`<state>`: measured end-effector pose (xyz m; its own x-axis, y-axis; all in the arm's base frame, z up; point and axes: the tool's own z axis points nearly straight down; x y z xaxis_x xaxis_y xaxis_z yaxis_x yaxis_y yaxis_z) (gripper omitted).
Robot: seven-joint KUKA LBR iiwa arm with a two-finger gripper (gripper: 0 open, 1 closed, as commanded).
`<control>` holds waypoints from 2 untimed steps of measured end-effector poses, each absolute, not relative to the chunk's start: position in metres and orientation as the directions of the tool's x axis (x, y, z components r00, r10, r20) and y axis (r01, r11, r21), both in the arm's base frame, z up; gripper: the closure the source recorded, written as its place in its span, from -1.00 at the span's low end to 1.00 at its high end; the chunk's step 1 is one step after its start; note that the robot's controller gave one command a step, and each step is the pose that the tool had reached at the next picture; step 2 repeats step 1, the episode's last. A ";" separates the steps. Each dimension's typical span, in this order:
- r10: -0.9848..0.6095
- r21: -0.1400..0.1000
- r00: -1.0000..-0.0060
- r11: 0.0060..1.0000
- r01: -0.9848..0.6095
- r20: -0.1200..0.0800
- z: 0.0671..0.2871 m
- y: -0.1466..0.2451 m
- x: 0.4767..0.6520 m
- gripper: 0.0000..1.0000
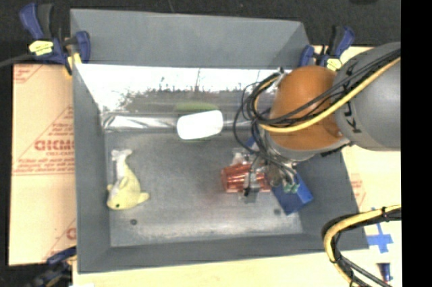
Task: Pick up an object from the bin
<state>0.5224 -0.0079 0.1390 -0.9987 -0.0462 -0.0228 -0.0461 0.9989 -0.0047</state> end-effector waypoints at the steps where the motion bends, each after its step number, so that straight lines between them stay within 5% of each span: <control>1: -0.078 -0.004 -0.997 0.997 -0.078 -0.024 0.212 -0.001 0.514 1.00; 2: -0.078 -0.004 -0.997 0.997 -0.078 -0.024 0.212 -0.001 0.514 1.00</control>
Offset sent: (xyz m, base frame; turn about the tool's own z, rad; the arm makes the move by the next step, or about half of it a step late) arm -0.0295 0.0121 0.2155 0.1145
